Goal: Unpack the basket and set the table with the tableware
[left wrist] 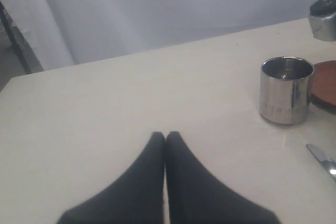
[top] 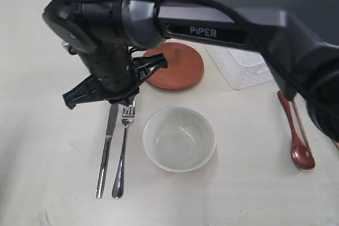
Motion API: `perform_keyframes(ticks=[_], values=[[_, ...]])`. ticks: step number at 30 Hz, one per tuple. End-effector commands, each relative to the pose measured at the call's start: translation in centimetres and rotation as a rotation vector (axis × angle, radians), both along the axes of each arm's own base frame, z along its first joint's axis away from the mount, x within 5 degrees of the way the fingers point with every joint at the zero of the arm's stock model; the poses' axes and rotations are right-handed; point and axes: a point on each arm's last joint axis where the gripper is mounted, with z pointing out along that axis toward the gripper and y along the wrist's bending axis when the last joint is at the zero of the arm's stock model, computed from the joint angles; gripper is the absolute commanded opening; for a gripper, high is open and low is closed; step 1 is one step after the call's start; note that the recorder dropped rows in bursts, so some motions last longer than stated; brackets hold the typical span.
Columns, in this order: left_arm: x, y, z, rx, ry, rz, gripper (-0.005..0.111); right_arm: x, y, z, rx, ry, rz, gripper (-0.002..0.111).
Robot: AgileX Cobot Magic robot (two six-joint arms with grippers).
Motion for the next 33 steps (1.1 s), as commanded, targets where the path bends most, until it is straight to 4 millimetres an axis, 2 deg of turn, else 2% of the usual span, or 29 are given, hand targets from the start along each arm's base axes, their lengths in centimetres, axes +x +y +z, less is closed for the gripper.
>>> perform_keyframes(ticks=[1,5,12,27,33], values=[[0.0,0.0,0.0,-0.016,-0.007,0.004,0.0,2.1,-1.0,-0.9,-0.021,0.03,-0.068,0.0],[0.0,0.0,0.0,-0.016,-0.007,0.004,0.0,3.1,-1.5,-1.7,-0.038,0.039,-0.078,0.0],[0.0,0.0,0.0,-0.012,-0.007,0.005,0.0,3.5,-0.6,-4.2,-0.001,0.037,-0.063,0.0],[0.0,0.0,0.0,-0.012,-0.007,0.005,0.0,4.6,-1.2,-4.8,-0.021,0.005,-0.064,0.0],[0.0,0.0,0.0,-0.012,-0.007,0.005,0.0,4.5,-1.1,-6.2,-0.034,0.032,-0.07,0.0]])
